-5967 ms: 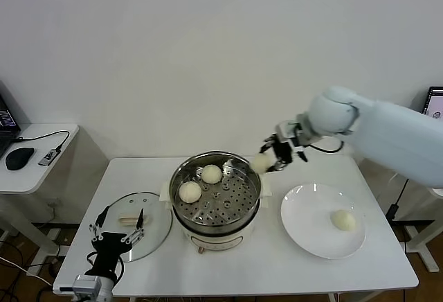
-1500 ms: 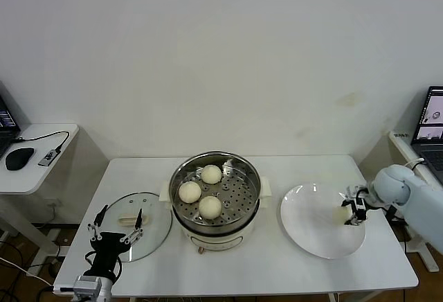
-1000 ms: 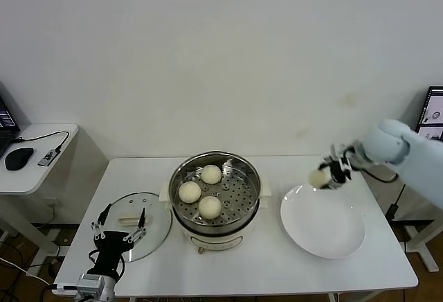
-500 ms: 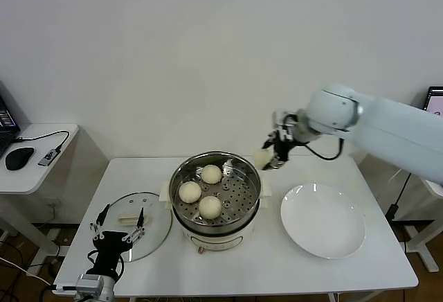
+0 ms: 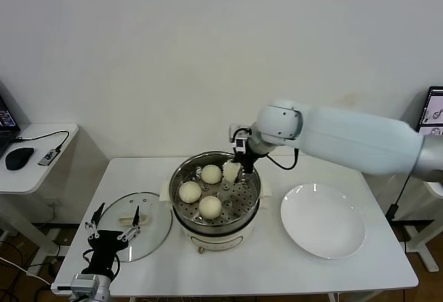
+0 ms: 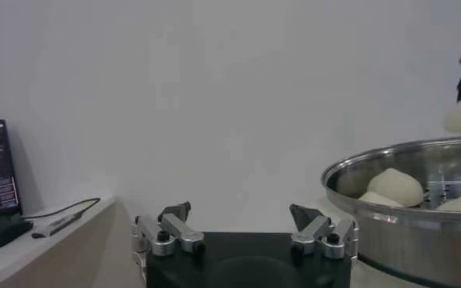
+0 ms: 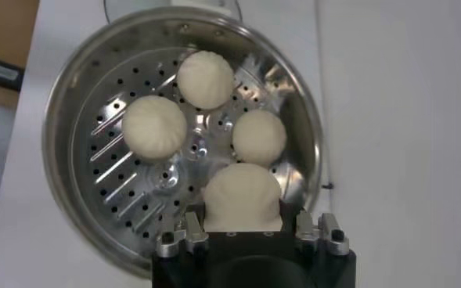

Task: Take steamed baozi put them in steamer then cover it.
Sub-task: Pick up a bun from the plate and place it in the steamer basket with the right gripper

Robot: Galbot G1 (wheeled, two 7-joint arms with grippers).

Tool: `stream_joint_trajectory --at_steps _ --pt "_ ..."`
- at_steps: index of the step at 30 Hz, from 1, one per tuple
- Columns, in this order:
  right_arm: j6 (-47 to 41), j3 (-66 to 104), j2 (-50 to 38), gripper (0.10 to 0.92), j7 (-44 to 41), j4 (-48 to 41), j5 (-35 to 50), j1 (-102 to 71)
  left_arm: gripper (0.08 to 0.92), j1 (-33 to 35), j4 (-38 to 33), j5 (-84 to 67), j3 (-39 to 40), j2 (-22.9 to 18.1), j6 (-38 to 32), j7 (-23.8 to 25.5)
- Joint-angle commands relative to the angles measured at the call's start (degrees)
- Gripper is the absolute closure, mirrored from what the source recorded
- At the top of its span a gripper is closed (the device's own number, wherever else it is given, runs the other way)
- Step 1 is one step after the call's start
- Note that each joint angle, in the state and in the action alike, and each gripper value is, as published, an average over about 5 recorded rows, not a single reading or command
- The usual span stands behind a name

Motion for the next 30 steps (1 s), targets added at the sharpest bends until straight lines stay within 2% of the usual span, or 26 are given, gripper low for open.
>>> stream_joint_trajectory --at_steps 1,15,20,25,28,30 --pt "-1.44 -0.59 4.68 0.431 1.27 -4.53 -1.04 -5.24 0.177 0.02 0.07 0.04 0.02 -0.04 -0.09 0.01" --pt "-1.42 0.35 5.26 0.417 1.88 -5.89 -3.94 -7.71 0.177 0.27 -0.38 0.05 -0.09 -0.34 -0.38 -0.04" --pt "-1.44 1.82 2.52 0.31 2.14 -3.28 -3.5 -6.16 0.177 0.27 -0.38 0.06 -0.21 -0.37 -0.35 -0.05" --pt "-1.37 5.53 -4.08 0.212 2.76 2.81 -1.56 -3.81 0.177 0.19 -0.3 0.05 -0.27 -0.46 -0.33 -0.05" --pt "-0.07 9.17 -9.55 0.204 7.1 7.56 0.49 -5.13 0.177 -0.09 -0.1 0.06 -0.14 -0.54 -0.34 -0.07" --pt "2.29 11.78 -13.54 0.203 14.08 11.0 3.78 -7.55 0.177 -0.28 -0.01 0.07 -0.08 -0.51 -0.34 -0.08"
